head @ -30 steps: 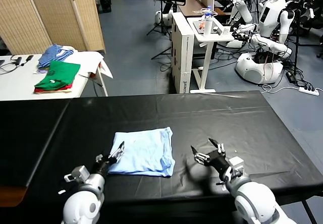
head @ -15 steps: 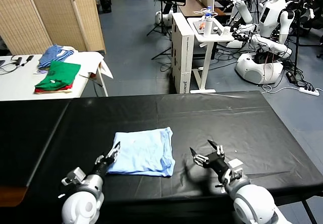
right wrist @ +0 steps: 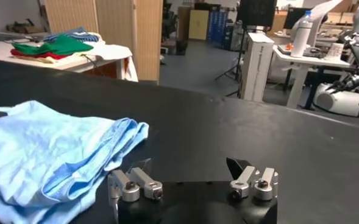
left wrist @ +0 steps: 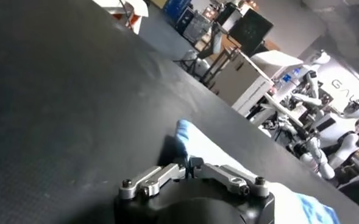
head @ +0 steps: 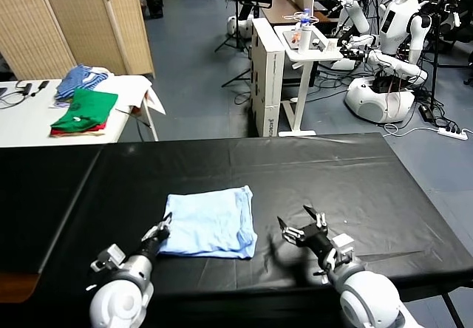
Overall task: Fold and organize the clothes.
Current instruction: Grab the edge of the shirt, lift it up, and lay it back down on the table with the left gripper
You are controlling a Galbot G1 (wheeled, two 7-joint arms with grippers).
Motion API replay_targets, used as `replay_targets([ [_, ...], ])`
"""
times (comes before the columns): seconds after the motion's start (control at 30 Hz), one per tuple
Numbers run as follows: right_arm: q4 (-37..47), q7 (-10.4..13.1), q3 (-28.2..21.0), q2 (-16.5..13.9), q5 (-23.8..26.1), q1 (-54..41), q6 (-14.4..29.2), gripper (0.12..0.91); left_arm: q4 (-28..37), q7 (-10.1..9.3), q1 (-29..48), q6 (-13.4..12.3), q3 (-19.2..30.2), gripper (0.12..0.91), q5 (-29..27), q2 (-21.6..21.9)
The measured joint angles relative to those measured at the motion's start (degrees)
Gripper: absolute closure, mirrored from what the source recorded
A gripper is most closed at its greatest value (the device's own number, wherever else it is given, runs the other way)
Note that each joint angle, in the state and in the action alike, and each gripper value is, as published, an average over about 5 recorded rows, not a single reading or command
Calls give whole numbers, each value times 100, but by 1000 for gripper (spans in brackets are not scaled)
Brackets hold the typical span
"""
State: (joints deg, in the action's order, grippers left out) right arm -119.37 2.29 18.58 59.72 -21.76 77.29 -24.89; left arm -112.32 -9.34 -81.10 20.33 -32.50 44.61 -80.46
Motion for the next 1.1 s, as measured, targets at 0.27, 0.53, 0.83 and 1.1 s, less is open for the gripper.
replay_targets([
  [0.27, 31, 0, 9, 24, 3, -20, 8, 118, -210, 38, -206, -119, -144, 864, -1347, 607],
  [0.53, 89, 0, -36, 106, 4, -58, 19, 118, -305, 72, -516, -109, -833, 864, -1459, 1875],
  [0.83, 131, 0, -73, 170, 10, -75, 31, 118, -307, 103, -888, -38, -1992, 864, -1313, 3143],
  [1.1, 43, 0, -3, 185, 57, 73, 43, 118, -723, -122, -857, 139, -2150, 864, -1321, 3157],
])
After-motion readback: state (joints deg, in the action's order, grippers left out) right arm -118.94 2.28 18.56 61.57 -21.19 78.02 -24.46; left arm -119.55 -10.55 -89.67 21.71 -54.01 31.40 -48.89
